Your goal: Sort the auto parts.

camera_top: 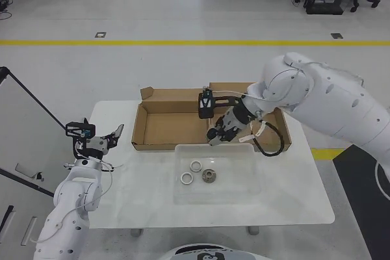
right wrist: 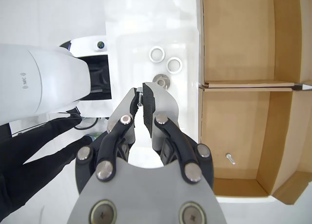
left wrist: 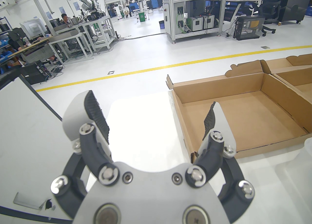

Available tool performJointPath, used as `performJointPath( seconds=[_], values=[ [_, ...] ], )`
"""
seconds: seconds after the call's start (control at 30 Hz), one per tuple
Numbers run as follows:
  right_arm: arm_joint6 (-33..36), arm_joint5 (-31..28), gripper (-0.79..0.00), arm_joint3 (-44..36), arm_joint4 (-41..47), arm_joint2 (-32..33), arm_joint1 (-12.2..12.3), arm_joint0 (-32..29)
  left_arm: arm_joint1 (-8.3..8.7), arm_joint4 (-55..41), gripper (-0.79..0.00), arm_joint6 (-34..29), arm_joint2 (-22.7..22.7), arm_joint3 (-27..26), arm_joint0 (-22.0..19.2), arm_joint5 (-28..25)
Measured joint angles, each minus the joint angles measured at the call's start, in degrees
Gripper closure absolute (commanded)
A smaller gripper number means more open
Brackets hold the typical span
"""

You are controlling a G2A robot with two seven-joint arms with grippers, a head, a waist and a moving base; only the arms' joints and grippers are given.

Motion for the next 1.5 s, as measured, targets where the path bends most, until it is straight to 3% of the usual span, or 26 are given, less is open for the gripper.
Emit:
performJointPath(
  seconds=[0.33,1.5],
  values=[
    [-6.4,-6.4,0.0,0.1,12.5,0.0,3.7,1.2,0.0,0.0,-0.785,0.0,0.0,0.0,0.0,0.0],
    [-6.4,-6.4,0.0,0.1,12.5,0.0,3.7,1.2,0.0,0.0,-0.785,0.0,0.0,0.0,0.0,0.0]
  ],
)
